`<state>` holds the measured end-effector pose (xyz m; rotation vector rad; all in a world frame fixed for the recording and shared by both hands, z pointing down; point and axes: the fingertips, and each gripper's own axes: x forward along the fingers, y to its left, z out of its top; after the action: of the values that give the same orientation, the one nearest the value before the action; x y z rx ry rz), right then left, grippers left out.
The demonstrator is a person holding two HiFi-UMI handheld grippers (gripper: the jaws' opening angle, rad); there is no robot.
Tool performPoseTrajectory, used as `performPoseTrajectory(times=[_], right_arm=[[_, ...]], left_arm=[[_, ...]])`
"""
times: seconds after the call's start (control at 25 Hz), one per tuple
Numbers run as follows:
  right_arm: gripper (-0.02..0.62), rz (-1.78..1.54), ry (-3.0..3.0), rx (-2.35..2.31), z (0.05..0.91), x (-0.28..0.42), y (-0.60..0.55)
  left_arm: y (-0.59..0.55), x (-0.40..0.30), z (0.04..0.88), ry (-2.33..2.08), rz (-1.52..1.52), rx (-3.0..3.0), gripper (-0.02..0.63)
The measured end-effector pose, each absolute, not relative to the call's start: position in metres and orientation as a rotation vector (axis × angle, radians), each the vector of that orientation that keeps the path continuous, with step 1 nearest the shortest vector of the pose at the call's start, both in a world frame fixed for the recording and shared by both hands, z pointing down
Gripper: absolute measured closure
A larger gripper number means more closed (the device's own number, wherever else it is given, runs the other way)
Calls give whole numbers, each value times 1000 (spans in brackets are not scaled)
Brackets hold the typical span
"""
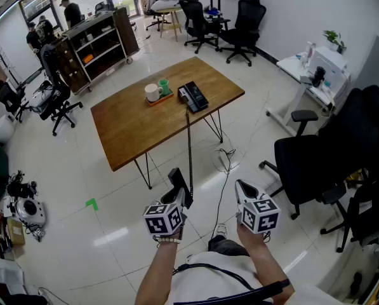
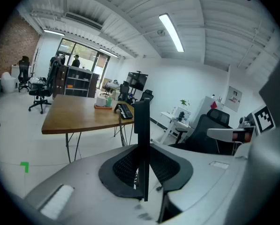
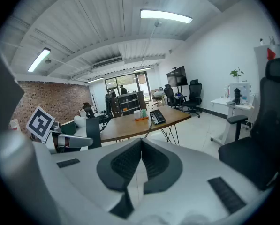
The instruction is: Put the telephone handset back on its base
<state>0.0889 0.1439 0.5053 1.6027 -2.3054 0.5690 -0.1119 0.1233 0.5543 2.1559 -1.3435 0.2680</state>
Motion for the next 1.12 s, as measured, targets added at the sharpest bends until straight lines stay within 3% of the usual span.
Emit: performPoseTrajectory(times=[1.12], right_arm=[[591, 494, -2382, 1511, 492, 153, -1]], left_arm=[[-11, -50, 548, -1423, 206, 2119, 535]])
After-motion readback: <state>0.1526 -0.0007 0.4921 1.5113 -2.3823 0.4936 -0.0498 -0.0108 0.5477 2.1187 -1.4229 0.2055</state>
